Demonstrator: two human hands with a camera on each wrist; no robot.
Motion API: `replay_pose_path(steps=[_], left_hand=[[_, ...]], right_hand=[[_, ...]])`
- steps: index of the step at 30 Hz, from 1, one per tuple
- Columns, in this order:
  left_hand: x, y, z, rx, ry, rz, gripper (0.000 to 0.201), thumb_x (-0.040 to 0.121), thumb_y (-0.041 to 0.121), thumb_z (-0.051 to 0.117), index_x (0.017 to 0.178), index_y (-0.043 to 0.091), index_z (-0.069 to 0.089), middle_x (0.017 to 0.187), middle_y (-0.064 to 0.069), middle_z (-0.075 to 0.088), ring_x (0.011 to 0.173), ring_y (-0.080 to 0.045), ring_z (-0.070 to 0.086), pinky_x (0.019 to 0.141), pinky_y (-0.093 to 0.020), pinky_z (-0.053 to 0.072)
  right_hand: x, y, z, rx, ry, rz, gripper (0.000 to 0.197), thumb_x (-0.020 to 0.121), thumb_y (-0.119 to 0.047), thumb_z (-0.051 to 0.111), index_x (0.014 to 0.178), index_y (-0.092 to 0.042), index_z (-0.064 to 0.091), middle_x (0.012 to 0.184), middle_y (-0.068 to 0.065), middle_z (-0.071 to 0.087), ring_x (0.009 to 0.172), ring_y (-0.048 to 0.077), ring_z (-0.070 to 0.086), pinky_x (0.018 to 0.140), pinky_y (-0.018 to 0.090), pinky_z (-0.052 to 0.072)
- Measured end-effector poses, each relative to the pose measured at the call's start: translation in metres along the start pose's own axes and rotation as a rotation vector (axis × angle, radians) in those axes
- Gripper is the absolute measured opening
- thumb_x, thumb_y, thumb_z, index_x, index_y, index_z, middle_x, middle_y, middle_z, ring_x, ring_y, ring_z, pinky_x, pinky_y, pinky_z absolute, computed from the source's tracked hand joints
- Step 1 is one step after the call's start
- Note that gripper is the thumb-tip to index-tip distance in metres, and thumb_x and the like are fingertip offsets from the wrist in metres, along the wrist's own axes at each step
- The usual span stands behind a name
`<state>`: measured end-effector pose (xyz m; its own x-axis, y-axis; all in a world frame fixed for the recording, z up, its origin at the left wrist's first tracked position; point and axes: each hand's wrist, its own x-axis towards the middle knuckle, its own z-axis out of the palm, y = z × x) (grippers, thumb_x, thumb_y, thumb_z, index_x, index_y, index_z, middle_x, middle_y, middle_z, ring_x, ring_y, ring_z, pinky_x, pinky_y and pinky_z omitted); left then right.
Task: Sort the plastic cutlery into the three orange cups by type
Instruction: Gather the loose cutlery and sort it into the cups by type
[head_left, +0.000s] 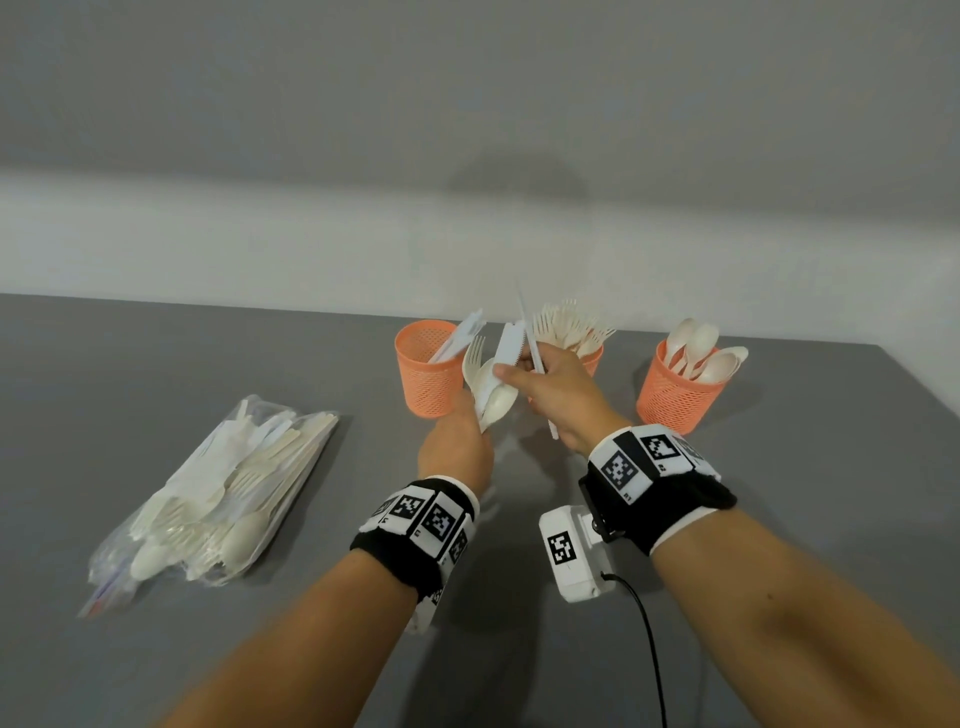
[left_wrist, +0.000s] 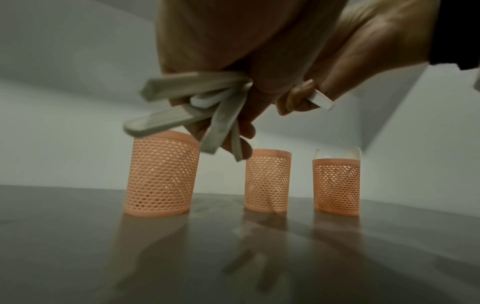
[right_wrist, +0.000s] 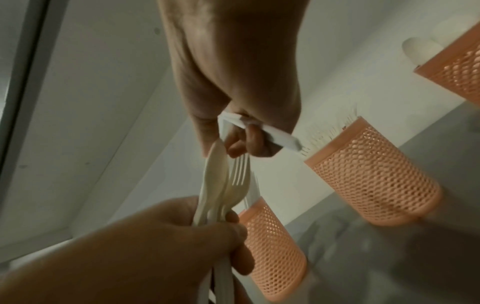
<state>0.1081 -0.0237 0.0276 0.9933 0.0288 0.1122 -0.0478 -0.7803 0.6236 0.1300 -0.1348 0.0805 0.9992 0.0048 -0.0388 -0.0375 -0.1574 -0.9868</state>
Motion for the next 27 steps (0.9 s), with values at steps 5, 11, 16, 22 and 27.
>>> replay_pose_path(steps=[5,11,16,22,27], left_hand=[[-0.003,-0.004,-0.003,0.010,-0.030,0.008,0.041,0.093,0.011,0.043,0.133,0.007,0.035,0.105,-0.019,0.063,0.095,-0.037,0.060,0.069,-0.035,0.038],[0.000,-0.031,-0.013,-0.093,-0.025,-0.113,0.034,0.094,0.006,0.034,0.127,0.000,0.038,0.105,-0.027,0.060,0.093,-0.041,0.058,0.073,-0.039,0.041],[0.007,-0.062,-0.024,-0.284,0.049,-0.253,0.020,0.093,0.005,0.035,0.107,-0.001,0.048,0.098,-0.024,0.061,0.092,-0.040,0.058,0.074,-0.039,0.042],[0.015,-0.064,-0.041,-0.731,0.037,-0.291,0.025,0.098,0.010,0.037,0.077,0.016,0.047,0.065,-0.003,0.049,0.046,-0.010,0.048,0.043,-0.013,0.039],[0.021,-0.073,-0.049,-0.854,-0.020,-0.301,0.021,0.099,0.015,0.038,0.086,0.013,0.055,0.065,-0.002,0.054,0.038,0.000,0.048,0.050,-0.022,0.041]], right_hand=[[0.009,-0.007,-0.003,0.083,0.076,-0.062,0.018,0.086,-0.004,0.062,0.072,-0.015,0.060,0.063,-0.005,0.059,0.046,-0.002,0.055,0.043,0.007,0.039],[0.033,-0.029,-0.012,0.269,0.283,-0.117,0.023,0.090,-0.011,0.056,0.071,-0.020,0.049,0.065,-0.002,0.050,0.041,0.000,0.039,0.039,0.013,0.030],[0.053,-0.044,-0.002,0.266,0.454,-0.315,0.021,0.089,-0.011,0.058,0.073,-0.020,0.048,0.077,0.002,0.054,0.062,0.006,0.047,0.060,0.014,0.040],[0.079,-0.014,0.055,-0.122,0.288,-0.271,0.004,0.083,-0.014,0.067,0.084,-0.011,0.067,0.090,0.012,0.062,0.081,0.021,0.056,0.078,0.034,0.047],[0.095,-0.010,0.063,-0.407,0.196,-0.182,0.044,0.090,-0.041,0.055,0.117,-0.006,0.055,0.120,0.014,0.046,0.090,0.019,0.050,0.081,0.025,0.037]])
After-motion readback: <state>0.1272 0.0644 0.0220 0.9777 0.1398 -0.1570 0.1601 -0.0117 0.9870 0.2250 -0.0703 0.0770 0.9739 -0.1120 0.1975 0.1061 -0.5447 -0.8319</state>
